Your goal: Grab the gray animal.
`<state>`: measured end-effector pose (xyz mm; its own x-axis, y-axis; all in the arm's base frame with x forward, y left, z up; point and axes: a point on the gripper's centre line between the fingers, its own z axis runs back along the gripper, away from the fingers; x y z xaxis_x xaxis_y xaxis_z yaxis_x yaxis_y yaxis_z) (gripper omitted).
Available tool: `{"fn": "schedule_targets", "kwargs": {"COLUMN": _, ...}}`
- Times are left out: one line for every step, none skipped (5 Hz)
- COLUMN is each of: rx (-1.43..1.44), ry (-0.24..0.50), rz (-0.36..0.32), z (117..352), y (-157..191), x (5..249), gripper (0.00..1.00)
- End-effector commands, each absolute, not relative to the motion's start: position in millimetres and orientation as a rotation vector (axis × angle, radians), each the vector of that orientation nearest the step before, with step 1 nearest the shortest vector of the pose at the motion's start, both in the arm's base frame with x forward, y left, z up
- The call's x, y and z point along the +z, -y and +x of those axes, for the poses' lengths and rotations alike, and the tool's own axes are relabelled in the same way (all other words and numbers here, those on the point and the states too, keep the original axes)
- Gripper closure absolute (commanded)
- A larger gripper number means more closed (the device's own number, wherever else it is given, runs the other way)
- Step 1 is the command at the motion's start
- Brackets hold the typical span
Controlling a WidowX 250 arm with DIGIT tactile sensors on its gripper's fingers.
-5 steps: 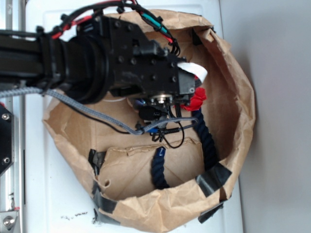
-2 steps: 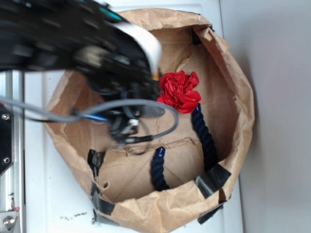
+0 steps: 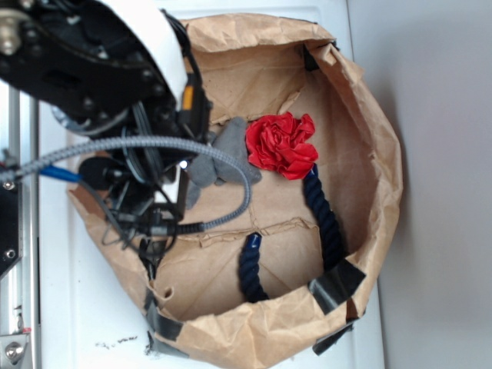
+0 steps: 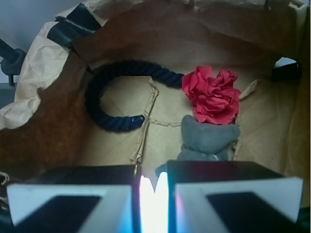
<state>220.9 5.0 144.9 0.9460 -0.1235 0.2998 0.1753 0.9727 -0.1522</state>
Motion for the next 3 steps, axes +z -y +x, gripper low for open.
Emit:
{"fn": "schedule_targets", "kwargs": {"rx": -0.09, "ry": 0.254, "rz": -0.124, "z": 237, "y": -34, "x": 120, "gripper": 0.0}}
{"fn": "schedule_targets", "kwargs": {"rx": -0.071, "ry": 0.235, "rz": -0.121, "z": 249, "y": -38, "x": 109, "gripper": 0.0}}
{"fn": "schedule_targets", "kwargs": {"rx": -0.076, "ry": 0.215, "rz": -0.106, "z": 259, "y": -40, "x": 91, "gripper": 0.0}}
